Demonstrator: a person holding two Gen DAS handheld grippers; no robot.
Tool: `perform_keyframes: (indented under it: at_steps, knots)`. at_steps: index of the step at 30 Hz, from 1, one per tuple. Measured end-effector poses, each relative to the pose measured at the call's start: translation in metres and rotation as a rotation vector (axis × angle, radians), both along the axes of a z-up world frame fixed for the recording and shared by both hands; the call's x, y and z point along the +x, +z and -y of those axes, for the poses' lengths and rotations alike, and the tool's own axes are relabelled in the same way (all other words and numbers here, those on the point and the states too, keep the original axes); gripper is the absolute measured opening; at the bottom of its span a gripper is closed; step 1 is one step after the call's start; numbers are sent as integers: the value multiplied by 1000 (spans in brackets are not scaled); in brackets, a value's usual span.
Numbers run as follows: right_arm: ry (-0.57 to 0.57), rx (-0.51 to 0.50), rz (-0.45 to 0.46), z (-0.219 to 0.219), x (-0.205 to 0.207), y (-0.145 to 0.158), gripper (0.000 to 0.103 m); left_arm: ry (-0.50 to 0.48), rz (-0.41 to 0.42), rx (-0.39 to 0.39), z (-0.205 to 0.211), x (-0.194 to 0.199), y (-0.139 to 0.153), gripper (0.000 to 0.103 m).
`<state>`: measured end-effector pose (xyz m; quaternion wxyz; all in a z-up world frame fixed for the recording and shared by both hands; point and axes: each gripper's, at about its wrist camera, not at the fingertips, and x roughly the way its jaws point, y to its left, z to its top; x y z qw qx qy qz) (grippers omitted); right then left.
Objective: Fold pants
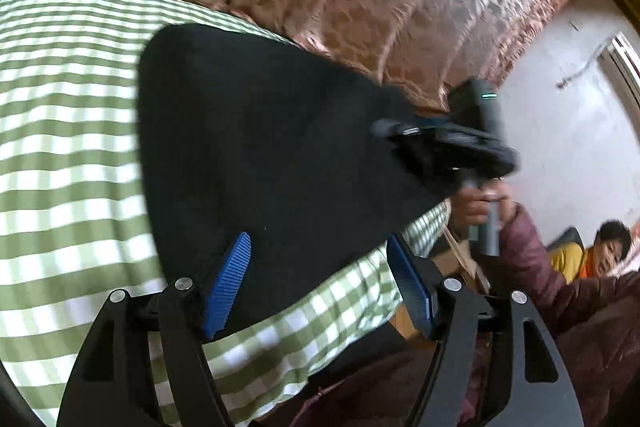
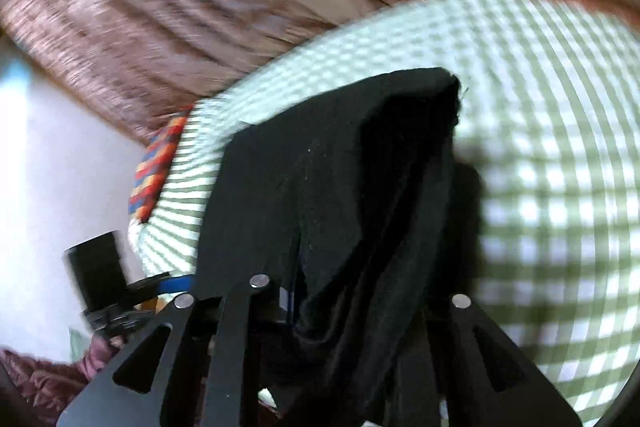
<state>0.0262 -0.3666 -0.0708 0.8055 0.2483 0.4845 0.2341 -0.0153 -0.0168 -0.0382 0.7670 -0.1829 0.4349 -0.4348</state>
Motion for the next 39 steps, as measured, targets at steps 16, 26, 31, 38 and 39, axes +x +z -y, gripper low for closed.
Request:
perform_keyframes:
  at_steps: [16, 26, 31, 38, 39]
  knots:
    - [-149, 100, 123, 32, -108, 49, 43, -37, 65, -6, 1, 4, 24, 69]
    - [-162, -11, 152, 2, -101, 55, 6, -69, 98, -14, 9, -5, 33, 69]
    - [-158, -47, 137, 6, -119, 52, 6, -72, 101, -16, 4, -7, 32, 69]
    - [-211, 7, 26, 23, -116, -13, 5, -98, 30, 54, 11, -9, 6, 69]
    - [-207, 1, 30, 22, -118, -12, 5, -98, 33, 56, 11, -11, 5, 69]
